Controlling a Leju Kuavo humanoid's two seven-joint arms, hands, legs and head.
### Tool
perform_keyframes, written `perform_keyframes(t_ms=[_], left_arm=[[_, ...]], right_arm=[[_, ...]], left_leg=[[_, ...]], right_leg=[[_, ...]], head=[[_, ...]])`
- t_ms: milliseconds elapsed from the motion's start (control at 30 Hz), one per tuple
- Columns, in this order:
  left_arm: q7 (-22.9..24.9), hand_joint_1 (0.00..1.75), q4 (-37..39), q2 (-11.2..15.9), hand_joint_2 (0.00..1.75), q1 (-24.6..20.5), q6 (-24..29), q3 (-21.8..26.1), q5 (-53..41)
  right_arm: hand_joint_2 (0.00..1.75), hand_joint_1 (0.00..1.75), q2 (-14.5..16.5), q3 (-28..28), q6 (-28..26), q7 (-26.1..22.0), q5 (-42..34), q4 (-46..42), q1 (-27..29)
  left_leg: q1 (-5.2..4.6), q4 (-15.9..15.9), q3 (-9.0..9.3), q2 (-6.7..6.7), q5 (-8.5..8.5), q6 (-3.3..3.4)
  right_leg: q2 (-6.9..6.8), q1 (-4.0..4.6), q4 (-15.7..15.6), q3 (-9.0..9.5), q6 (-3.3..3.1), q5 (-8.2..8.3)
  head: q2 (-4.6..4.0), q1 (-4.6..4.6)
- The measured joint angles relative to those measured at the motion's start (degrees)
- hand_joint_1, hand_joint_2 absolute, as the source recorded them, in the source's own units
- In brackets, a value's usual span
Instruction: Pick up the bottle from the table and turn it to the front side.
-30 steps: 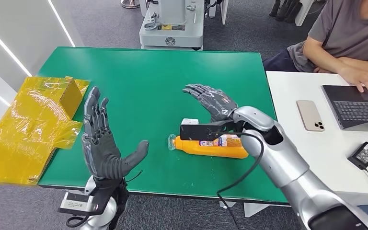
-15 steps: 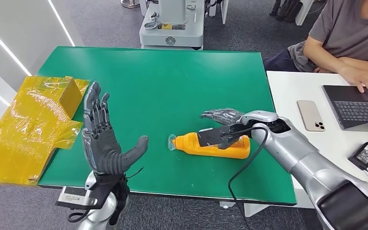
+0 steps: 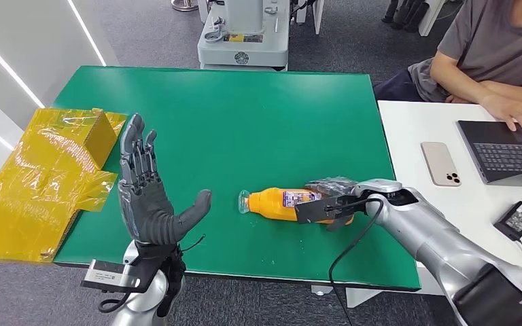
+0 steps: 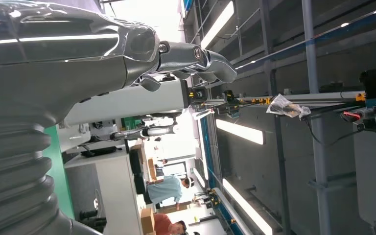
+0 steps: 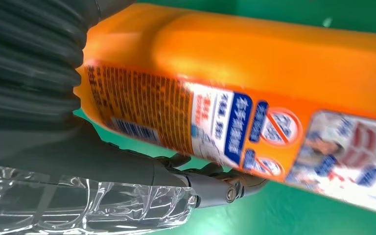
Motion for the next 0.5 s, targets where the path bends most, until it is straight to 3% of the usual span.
perform_keyframes(t_ms=[233, 267, 367, 400, 500], left_arm=[[0.0, 0.0, 0.09, 0.0, 1.75, 0.02, 0.45, 0.0, 0.22], [0.0, 0.0, 0.09, 0.0, 1.75, 0.03, 0.5, 0.0, 0.27], [0.0, 0.0, 0.09, 0.01, 1.75, 0.07, 0.59, 0.0, 0.34], [0.0, 0.0, 0.09, 0.03, 1.75, 0.08, 0.63, 0.0, 0.35], [0.0, 0.0, 0.09, 0.16, 1.75, 0.1, 0.72, 0.0, 0.43]], right_arm=[[1.75, 0.0, -0.05, 0.66, -1.63, 0.04, -0.05, 1.28, 0.35], [1.75, 0.1, -0.05, 0.73, -2.14, 0.04, -0.07, 1.49, 0.45], [1.75, 1.36, -0.05, 0.96, -4.06, 0.05, -0.07, 2.09, 0.89], [1.75, 1.69, -0.05, 1.02, -5.01, -0.01, -0.05, 2.28, 1.1], [1.75, 1.75, -0.05, 1.08, -8.51, -0.49, 0.09, 2.69, 1.9]], left_leg=[[0.0, 0.0, 0.0, 0.0, 0.0, 0.0], [0.0, 0.0, 0.0, 0.0, 0.0, 0.0], [0.0, 0.0, 0.0, 0.0, 0.0, 0.0], [0.0, 0.0, 0.0, 0.0, 0.0, 0.0], [0.01, 0.0, 0.01, 0.01, -0.01, 0.01]], right_leg=[[0.01, 0.0, 0.0, 0.0, 0.0, 0.0], [0.01, 0.0, 0.0, 0.0, 0.0, 0.0], [0.0, 0.0, 0.0, 0.01, 0.0, 0.0], [0.0, 0.0, 0.0, 0.01, 0.0, 0.0], [0.01, 0.0, 0.0, 0.02, 0.0, 0.0]], head=[[0.0, -0.01], [0.0, -0.01], [0.0, 0.0], [0.0, 0.0], [0.0, 0.0]])
